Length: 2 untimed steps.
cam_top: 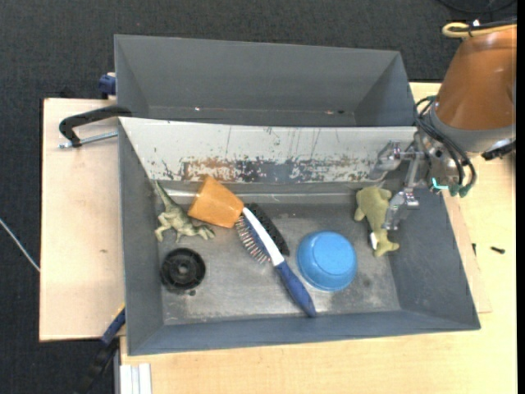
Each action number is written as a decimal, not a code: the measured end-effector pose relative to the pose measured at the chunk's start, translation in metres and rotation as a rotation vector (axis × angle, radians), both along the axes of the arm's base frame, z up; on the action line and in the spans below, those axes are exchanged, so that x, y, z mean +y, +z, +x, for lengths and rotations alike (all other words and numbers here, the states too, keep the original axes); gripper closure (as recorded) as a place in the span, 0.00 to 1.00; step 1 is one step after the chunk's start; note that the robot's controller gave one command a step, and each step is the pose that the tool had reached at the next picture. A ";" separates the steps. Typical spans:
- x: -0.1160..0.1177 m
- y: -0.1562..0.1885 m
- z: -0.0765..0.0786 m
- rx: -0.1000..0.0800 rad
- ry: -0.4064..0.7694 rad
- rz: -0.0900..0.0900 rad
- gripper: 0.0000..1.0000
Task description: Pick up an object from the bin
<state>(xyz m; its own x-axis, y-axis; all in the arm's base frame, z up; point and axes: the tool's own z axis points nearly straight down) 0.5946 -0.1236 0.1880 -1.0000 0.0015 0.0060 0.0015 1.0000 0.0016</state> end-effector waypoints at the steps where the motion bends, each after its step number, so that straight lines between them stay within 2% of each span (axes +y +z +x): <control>1: 0.066 -0.093 -0.009 -0.012 0.636 -0.003 0.00; 2: 0.085 -0.100 -0.012 -0.010 0.853 -0.004 0.00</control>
Offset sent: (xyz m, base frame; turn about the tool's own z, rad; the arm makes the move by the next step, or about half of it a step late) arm -0.0148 0.0759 -0.1155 -0.6755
